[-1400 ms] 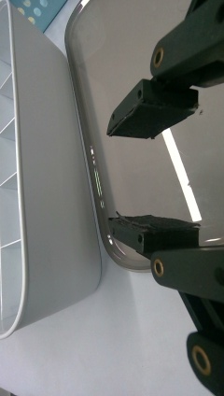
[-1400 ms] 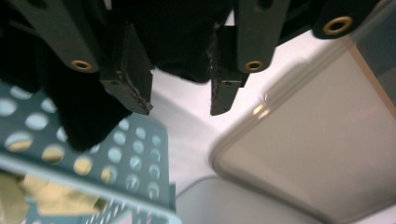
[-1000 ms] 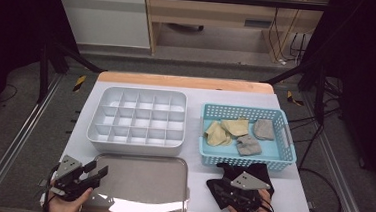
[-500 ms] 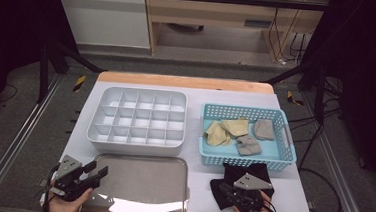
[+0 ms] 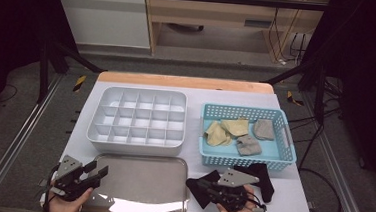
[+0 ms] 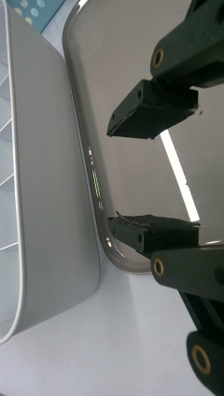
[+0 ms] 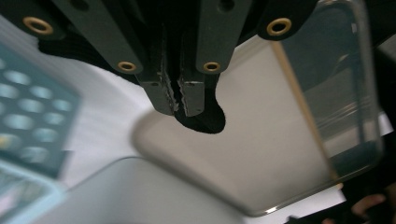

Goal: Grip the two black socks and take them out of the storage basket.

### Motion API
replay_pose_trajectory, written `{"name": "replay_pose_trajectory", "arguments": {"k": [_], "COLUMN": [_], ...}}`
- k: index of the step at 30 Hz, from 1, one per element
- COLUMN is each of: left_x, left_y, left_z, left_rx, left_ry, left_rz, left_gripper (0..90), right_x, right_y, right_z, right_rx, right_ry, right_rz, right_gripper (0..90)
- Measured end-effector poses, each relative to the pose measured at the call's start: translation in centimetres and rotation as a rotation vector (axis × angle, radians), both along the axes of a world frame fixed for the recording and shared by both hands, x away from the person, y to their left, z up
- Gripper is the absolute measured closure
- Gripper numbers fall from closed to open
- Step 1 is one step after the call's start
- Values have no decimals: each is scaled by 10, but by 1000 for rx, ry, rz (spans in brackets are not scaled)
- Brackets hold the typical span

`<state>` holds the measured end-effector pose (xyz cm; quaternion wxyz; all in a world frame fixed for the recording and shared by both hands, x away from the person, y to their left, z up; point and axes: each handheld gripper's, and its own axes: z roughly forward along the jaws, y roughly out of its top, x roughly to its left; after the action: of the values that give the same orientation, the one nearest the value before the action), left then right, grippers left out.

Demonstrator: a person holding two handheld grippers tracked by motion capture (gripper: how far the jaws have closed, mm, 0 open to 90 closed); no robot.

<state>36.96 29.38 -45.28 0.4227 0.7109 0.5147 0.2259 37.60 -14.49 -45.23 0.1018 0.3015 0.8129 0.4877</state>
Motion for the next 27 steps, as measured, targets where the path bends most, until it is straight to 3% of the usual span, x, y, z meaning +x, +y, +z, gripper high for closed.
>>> {"name": "replay_pose_trajectory", "arguments": {"k": [3,7,14,17,20,24,27], "left_x": [0,0,-1,-2,-1,2,4], "left_y": [0,-4,-23,-39,-62,-92,-114], "left_z": [0,3,20,31,44,54,53], "left_rx": [-2,-6,-13,14,43,76,80], "left_ry": [-3,0,-9,-9,-1,7,19], "left_rz": [-2,-15,-83,-128,-176,-248,-291], "left_gripper": [481,481,474,474,474,474,475], "right_x": [2,4,2,1,3,12,18], "right_y": [8,8,-9,-22,-33,-44,-47], "right_z": [-9,-18,-2,5,6,-7,-18], "right_rx": [-23,-36,18,33,8,-45,-73], "right_ry": [37,72,27,10,1,25,43], "right_rz": [26,20,-38,-83,-154,-227,-253], "right_gripper": [831,772,693,691,689,675,663]}}
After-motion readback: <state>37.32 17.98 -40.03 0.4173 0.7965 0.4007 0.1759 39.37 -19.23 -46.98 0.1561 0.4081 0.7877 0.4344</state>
